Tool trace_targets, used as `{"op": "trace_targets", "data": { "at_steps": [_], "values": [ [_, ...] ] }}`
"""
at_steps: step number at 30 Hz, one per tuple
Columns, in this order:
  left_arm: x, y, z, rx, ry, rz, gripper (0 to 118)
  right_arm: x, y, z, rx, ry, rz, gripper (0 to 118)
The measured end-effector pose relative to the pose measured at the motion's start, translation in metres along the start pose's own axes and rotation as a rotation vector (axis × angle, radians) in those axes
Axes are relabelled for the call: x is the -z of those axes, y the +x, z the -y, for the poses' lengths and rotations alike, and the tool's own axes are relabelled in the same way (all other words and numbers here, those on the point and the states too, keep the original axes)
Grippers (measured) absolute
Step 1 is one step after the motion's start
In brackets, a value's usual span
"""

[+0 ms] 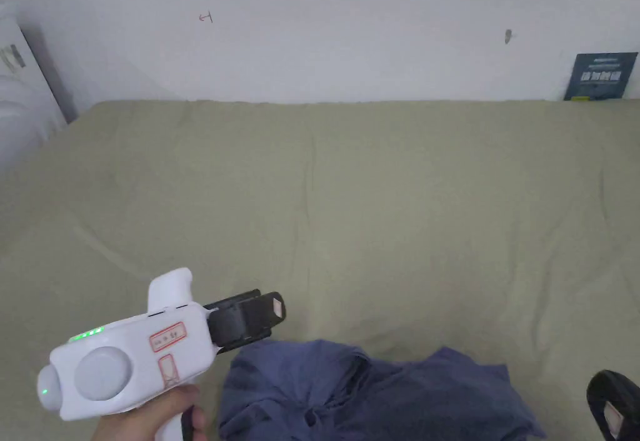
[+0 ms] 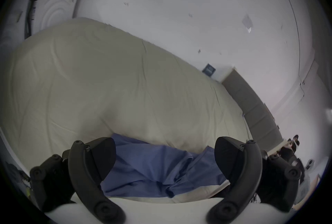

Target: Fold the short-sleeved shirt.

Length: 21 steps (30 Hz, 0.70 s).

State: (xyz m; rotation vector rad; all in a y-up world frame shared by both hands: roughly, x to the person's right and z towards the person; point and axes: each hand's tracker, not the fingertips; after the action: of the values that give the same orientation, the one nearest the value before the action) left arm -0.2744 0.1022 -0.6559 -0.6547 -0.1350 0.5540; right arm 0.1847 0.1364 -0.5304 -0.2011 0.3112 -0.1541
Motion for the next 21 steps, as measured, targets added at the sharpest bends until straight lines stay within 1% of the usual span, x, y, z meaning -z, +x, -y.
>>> {"op": "trace_targets", "data": {
  "at_steps": [1, 2, 3, 4, 5, 7, 9, 11, 14, 15, 17, 19, 20, 21],
  "values": [
    [0.0, -0.013, 0.001, -0.013, -0.033, 0.02, 108, 0.002, -0.001, 0.003, 0.001, -0.011, -0.001, 1],
    [0.003, -0.022, 0.005, -0.043, -0.069, 0.018, 91, 0.003, -0.001, 0.005, 0.004, -0.023, 0.001, 0],
    [0.011, -0.027, 0.012, -0.048, -0.074, -0.009, 54, 0.004, -0.002, 0.007, 0.009, -0.036, 0.001, 1],
    [0.02, -0.029, 0.022, -0.041, -0.109, -0.061, 9, 0.005, -0.002, 0.009, 0.016, -0.046, 0.0, 1],
    [0.029, -0.03, 0.031, -0.015, -0.127, -0.104, 9, 0.005, -0.003, 0.01, 0.018, -0.052, -0.001, 1],
    [0.056, -0.028, 0.052, -0.01, -0.211, -0.048, 9, 0.004, -0.006, 0.012, 0.012, -0.06, 0.0, 1],
    [0.082, -0.015, 0.071, -0.019, -0.27, -0.062, 9, 0.001, -0.007, 0.013, -0.005, -0.067, 0.007, 1],
    [0.097, 0.008, 0.087, 0.035, -0.291, 0.021, 9, -0.002, -0.007, 0.013, -0.019, -0.072, 0.01, 1],
    [0.123, 0.04, 0.104, 0.077, -0.369, 0.097, 9, -0.007, -0.004, 0.012, -0.035, -0.077, 0.025, 1],
    [0.125, 0.047, 0.106, 0.072, -0.363, 0.063, 9, -0.007, -0.003, 0.011, -0.037, -0.079, 0.03, 1],
    [0.124, 0.054, 0.106, 0.128, -0.336, 0.047, 9, -0.006, 0.0, 0.008, -0.04, -0.084, 0.034, 0],
    [0.098, 0.055, 0.094, 0.176, -0.255, 0.064, 9, -0.003, 0.001, 0.004, -0.047, -0.084, 0.037, 1],
    [0.079, 0.055, 0.088, 0.22, -0.197, 0.068, 9, -0.002, 0.001, 0.001, -0.053, -0.083, 0.035, 1],
    [0.057, 0.056, 0.082, 0.299, -0.121, 0.047, 9, -0.001, 0.0, -0.002, -0.061, -0.077, 0.032, 1]
  ]
}}
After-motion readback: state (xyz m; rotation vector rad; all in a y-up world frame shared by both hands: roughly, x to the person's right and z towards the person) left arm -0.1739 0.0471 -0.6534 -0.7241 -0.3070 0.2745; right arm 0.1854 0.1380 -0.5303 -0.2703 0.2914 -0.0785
